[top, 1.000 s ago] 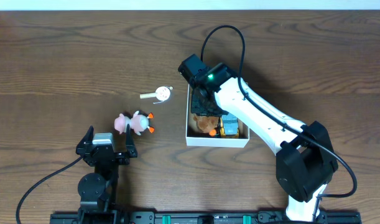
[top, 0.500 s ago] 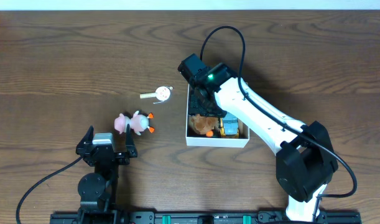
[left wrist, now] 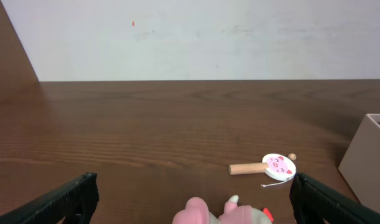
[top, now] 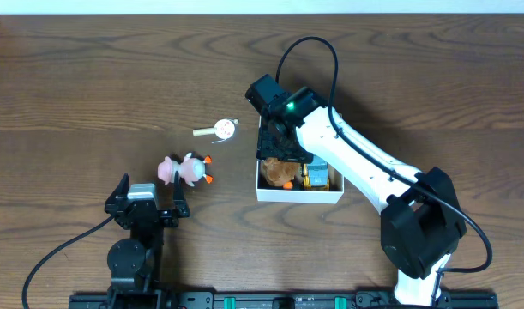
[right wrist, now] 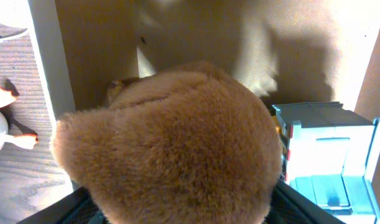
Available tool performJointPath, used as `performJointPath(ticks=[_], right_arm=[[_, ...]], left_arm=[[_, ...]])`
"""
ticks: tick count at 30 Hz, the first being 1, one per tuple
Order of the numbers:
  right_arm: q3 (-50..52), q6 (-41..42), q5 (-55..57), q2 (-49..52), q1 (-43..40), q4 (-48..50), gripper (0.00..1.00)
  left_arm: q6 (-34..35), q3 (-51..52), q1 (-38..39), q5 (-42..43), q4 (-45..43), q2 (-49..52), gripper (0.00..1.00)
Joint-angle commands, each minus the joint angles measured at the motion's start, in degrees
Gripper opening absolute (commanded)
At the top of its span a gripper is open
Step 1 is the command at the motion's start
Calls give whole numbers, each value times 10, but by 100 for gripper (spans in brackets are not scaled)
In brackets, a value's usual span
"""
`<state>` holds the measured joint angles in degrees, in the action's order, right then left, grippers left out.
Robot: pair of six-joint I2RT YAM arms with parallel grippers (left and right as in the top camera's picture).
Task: Pack container
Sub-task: 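Lower the bear into the box beside the truck and release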
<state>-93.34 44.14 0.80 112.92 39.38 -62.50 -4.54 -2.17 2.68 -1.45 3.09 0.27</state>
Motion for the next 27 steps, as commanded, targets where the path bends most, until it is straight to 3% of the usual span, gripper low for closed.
performJointPath(ticks=[1, 19, 27], right_arm=[[0, -11, -2, -3, 3, 0, 72], [-11, -50, -4, -21, -27, -1, 78], [-95, -68, 3, -24, -70, -19, 78]], left_arm=[[-4, 19, -3, 2, 9, 0, 98], [-4, 19, -3, 2, 9, 0, 98], [-4, 19, -3, 2, 9, 0, 98]])
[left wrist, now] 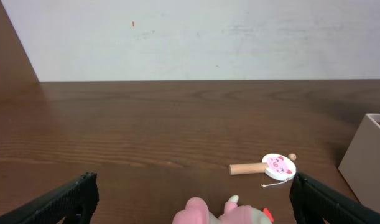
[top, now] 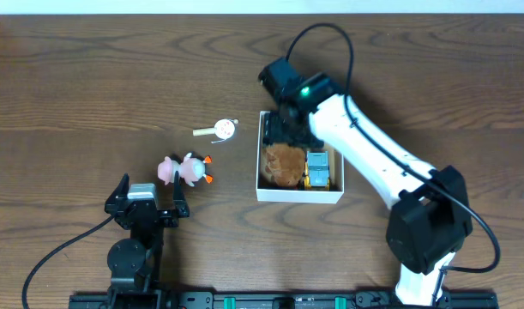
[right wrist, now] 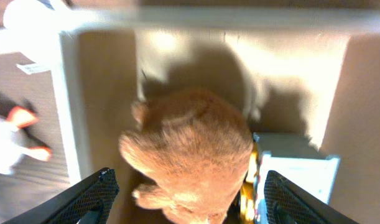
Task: Pack container
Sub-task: 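Lower the bear into the box beside the truck and release, then move the right gripper over the green round toy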
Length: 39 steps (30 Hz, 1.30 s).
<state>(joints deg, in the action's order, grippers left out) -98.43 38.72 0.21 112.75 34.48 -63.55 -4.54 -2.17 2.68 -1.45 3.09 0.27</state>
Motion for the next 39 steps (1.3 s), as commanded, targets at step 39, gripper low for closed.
performJointPath(ticks=[39], right_arm=[[58, 365, 194, -23, -227, -289, 99]], left_arm=[[-4, 19, -3, 2, 9, 0, 98]])
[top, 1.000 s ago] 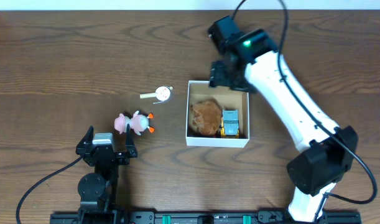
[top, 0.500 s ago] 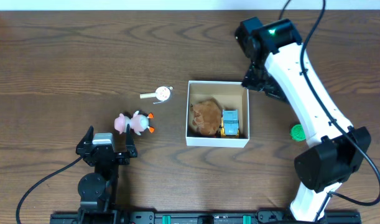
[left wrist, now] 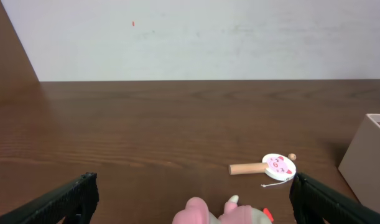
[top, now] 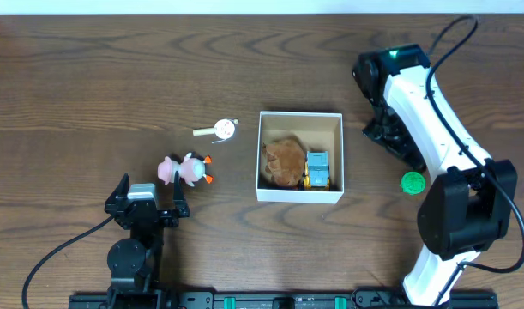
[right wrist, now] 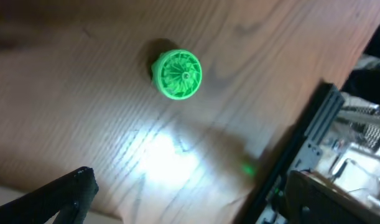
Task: Pack container
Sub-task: 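Move the right gripper over the green round toy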
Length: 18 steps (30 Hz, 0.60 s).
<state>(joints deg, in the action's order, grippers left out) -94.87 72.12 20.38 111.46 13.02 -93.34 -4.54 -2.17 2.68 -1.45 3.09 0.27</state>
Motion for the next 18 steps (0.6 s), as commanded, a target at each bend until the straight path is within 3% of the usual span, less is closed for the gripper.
performJointPath(ticks=[1, 7, 18], right_arm=[[34, 31, -15, -10, -17, 20, 99], [80, 31, -28, -10, -39, 70, 99], [100, 25, 16, -10, -66, 68, 99]], left_arm=[[-4, 19, -3, 2, 9, 0, 98], [-4, 19, -3, 2, 9, 0, 98], [-4, 19, -3, 2, 9, 0, 98]])
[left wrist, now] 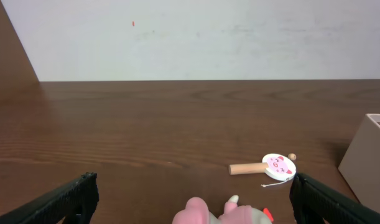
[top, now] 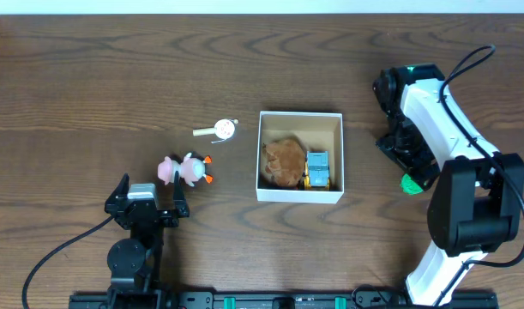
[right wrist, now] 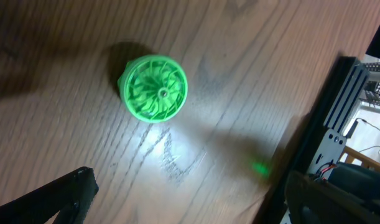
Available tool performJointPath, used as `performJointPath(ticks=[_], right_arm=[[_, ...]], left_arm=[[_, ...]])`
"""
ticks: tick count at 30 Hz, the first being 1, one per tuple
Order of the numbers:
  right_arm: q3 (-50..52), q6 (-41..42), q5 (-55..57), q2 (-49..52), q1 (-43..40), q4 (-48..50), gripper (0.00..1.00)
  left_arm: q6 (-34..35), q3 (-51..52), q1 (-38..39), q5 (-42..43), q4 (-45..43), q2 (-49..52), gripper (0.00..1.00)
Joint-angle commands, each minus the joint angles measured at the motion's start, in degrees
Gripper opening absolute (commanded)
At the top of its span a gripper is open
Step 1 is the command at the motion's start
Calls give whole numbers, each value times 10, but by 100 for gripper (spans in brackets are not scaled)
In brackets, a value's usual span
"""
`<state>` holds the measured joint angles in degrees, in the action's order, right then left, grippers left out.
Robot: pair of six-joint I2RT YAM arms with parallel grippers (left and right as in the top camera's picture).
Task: Pack container
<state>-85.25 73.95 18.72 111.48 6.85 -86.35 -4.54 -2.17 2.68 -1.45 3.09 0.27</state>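
A white box (top: 300, 194) stands mid-table and holds a brown plush (top: 282, 161) and a blue toy car (top: 316, 169). A green ribbed disc (right wrist: 153, 88) lies on the wood to the right of the box; it shows as a green disc (top: 408, 184) half under my right arm. My right gripper (right wrist: 190, 205) hovers open just above it, nothing between the fingers. A pink and white toy (top: 185, 170) lies left of the box, right in front of my open left gripper (left wrist: 193, 208). A small white paddle (top: 219, 130) with a wooden handle lies beyond it.
The table's right edge and a black frame (right wrist: 339, 118) run close beside the green disc. The box wall (left wrist: 370, 162) stands to the right of the left gripper. My right arm (top: 433, 112) reaches along the table's right side.
My right gripper has shifted a little toward the green disc, which now looks bigger and nearer in the right wrist view. The left arm and the toys on the left are unchanged.
My right gripper was low inside the box, close over the brown plush. Then it stood open above the box's far end with the plush lying inside. Later it was over the table right of the box, and now above the green disc.
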Motion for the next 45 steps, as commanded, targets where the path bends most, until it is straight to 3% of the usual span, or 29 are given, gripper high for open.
performJointPath(ticks=[1, 10, 22, 27, 38, 45], right_arm=[[4, 2, 38, -10, -5, -2, 99], [4, 17, 52, -36, -4, -49, 99], [5, 37, 144, -269, -5, -94, 99], [31, -15, 140, -299, -5, -78, 99], [229, -112, 65, -299, -6, 130, 99], [299, -262, -24, -299, -47, 290, 99]], left_arm=[[-4, 19, -3, 2, 9, 0, 98], [-4, 19, -3, 2, 9, 0, 98], [-4, 19, -3, 2, 9, 0, 98], [-4, 19, -3, 2, 9, 0, 98], [-4, 19, -3, 2, 9, 0, 98], [-4, 19, -3, 2, 9, 0, 98]])
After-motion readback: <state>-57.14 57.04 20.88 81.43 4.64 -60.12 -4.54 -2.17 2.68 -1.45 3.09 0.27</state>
